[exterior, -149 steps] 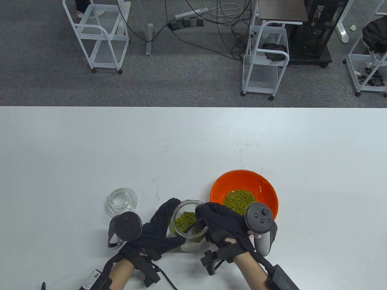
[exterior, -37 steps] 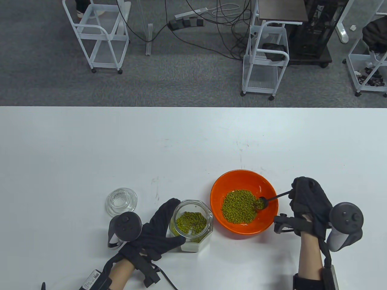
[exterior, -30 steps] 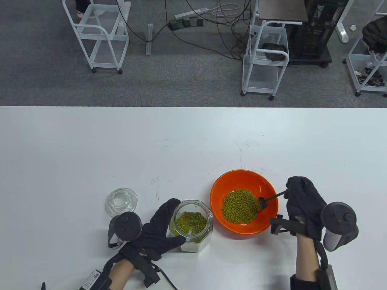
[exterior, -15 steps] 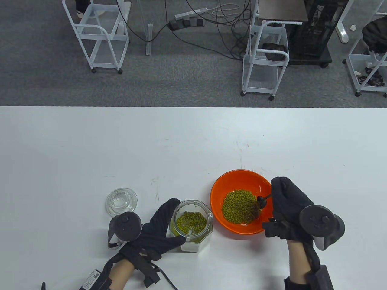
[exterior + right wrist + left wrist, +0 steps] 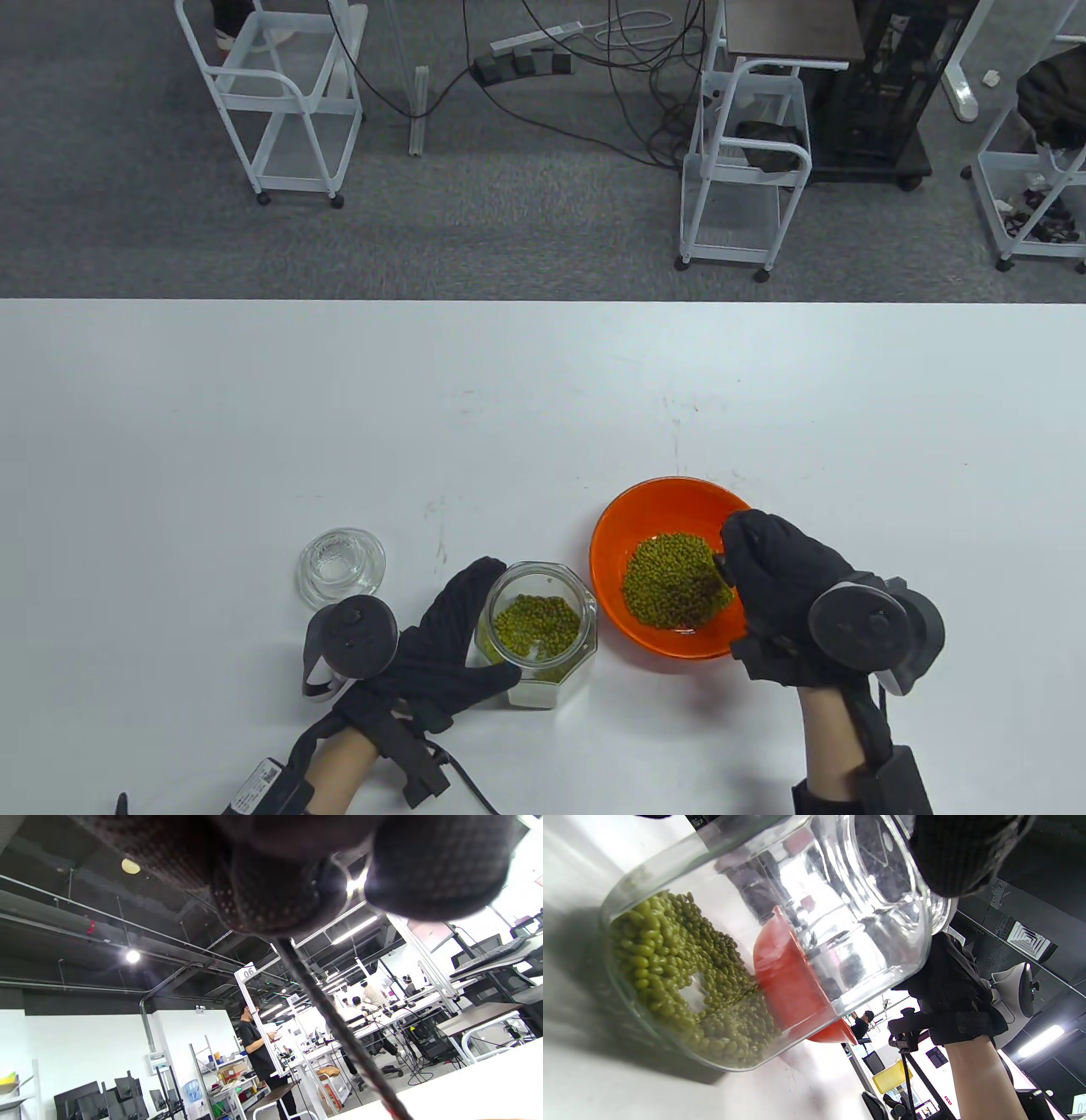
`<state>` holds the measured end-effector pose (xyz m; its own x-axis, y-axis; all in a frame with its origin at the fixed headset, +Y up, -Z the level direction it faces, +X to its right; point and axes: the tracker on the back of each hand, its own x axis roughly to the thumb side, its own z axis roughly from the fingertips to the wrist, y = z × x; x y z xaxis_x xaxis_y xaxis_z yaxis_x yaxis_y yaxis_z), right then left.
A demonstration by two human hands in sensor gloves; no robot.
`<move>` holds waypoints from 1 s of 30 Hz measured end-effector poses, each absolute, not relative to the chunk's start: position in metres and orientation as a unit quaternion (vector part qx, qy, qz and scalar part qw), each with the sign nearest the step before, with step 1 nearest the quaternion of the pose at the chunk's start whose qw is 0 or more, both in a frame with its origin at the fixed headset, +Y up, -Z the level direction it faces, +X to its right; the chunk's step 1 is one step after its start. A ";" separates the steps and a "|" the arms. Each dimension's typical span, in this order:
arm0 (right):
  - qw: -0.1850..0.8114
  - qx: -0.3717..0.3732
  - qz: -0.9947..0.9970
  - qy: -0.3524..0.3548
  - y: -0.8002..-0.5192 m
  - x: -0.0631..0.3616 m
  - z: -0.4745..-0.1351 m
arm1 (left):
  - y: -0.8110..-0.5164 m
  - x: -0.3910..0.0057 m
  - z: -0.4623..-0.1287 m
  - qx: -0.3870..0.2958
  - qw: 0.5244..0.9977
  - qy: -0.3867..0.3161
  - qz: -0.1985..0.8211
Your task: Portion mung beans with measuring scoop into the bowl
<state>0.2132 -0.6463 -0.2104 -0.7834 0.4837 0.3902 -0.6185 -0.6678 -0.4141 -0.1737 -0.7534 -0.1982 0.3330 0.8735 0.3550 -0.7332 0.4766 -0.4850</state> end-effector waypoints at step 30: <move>0.395 0.104 0.846 -0.344 -0.631 0.227 -0.197 | -0.753 -0.174 -0.198 -0.120 0.808 -0.293 0.497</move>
